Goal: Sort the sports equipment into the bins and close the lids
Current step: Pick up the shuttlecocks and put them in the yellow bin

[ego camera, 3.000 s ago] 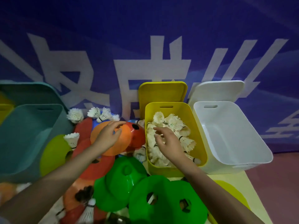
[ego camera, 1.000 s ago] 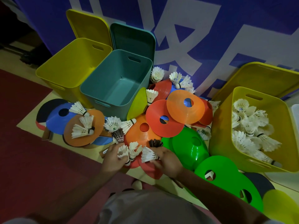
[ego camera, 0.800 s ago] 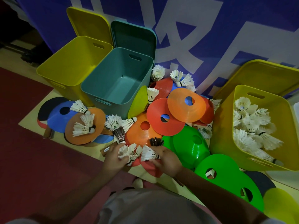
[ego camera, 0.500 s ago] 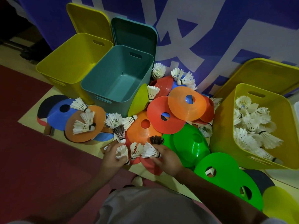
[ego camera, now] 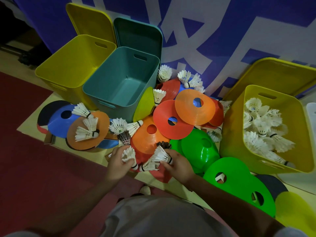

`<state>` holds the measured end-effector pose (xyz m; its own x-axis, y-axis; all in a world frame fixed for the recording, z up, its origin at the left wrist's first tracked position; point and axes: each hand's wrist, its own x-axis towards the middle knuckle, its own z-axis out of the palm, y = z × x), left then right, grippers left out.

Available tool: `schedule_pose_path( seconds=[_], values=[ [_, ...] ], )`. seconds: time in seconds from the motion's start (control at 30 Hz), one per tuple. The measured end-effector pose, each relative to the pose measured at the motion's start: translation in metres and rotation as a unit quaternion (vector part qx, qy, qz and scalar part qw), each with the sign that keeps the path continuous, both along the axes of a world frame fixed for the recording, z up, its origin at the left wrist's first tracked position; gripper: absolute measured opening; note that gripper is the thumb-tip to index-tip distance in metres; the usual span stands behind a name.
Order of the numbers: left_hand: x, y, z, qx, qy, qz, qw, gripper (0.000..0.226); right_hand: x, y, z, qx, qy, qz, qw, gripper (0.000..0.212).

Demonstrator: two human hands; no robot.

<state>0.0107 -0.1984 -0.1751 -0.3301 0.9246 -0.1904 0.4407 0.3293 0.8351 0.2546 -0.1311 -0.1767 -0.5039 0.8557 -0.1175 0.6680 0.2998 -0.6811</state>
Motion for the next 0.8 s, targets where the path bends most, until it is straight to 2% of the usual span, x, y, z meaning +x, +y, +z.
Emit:
schedule_pose_path(
  seconds=[0.27, 0.43, 0.6, 0.8],
  values=[
    [0.013, 0.000, -0.010, -0.016, 0.009, -0.042, 0.999, 0.050, 0.007, -0.006, 0.000, -0.022, 0.032, -0.028, 0.999, 0.045],
    [0.014, 0.018, 0.010, 0.021, 0.015, -0.050, 0.998, 0.049, 0.011, -0.003, 0.016, -0.013, 0.088, -0.058, 0.994, 0.042],
    [0.040, 0.067, 0.053, 0.093, 0.001, -0.076, 0.993, 0.047, 0.022, 0.019, 0.049, 0.063, 0.162, -0.112, 0.978, 0.052],
    [0.107, 0.122, 0.102, 0.161, -0.046, -0.155, 0.974, 0.044, 0.072, 0.058, 0.095, 0.144, 0.207, -0.213, 0.944, 0.046]
  ],
)
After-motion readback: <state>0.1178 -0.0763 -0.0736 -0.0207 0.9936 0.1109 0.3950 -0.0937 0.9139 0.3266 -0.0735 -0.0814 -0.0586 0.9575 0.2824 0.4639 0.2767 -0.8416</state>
